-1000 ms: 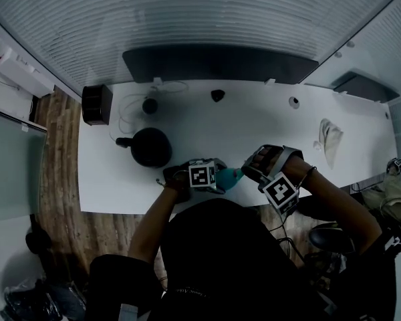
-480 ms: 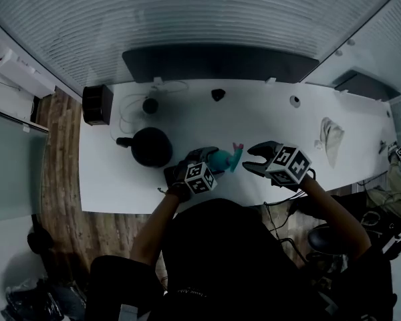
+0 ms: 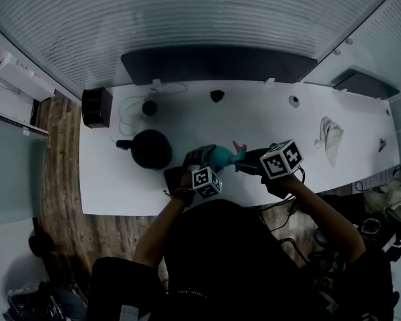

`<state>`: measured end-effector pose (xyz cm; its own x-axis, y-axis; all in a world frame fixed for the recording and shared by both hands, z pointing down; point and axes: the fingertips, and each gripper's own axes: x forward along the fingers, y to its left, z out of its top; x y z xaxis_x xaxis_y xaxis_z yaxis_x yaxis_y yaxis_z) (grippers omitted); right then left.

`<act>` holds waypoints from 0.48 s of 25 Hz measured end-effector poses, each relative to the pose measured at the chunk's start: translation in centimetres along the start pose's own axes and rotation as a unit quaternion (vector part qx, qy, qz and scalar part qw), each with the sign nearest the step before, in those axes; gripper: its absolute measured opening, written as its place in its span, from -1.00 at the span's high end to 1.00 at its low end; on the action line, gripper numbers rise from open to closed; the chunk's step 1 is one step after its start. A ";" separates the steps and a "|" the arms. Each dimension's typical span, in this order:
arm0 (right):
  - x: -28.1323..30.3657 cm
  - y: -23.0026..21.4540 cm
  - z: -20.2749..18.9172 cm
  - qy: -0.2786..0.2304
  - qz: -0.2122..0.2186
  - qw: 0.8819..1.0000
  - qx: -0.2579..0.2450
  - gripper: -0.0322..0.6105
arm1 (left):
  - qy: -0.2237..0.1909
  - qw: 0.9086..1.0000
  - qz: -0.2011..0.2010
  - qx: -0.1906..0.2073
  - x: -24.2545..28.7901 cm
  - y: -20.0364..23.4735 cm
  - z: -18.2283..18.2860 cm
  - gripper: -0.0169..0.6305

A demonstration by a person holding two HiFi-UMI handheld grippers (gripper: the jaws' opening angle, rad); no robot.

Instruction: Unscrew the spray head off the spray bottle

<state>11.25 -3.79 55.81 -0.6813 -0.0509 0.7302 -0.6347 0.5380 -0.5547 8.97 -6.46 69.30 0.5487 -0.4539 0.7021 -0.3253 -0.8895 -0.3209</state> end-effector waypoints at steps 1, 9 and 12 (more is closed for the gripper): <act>0.2 -0.1 -0.2 0.007 -0.003 1.000 -0.003 0.39 | -0.001 1.000 -0.002 -0.004 0.0 0.0 0.1 -0.21; 0.7 -0.3 -0.9 0.040 -0.023 0.998 -0.046 0.52 | 0.008 1.000 -0.024 -0.013 0.3 -0.8 -0.3 -0.21; 0.7 -0.3 -1.1 0.057 -0.027 0.995 -0.072 0.53 | 0.004 0.999 -0.038 -0.007 0.5 -1.2 -0.4 -0.21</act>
<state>11.32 -3.08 56.93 -0.5963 0.0074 0.8027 -0.6052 0.6529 -0.4555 9.35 -5.56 70.25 0.5666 -0.3841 0.7290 -0.2937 -0.9208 -0.2568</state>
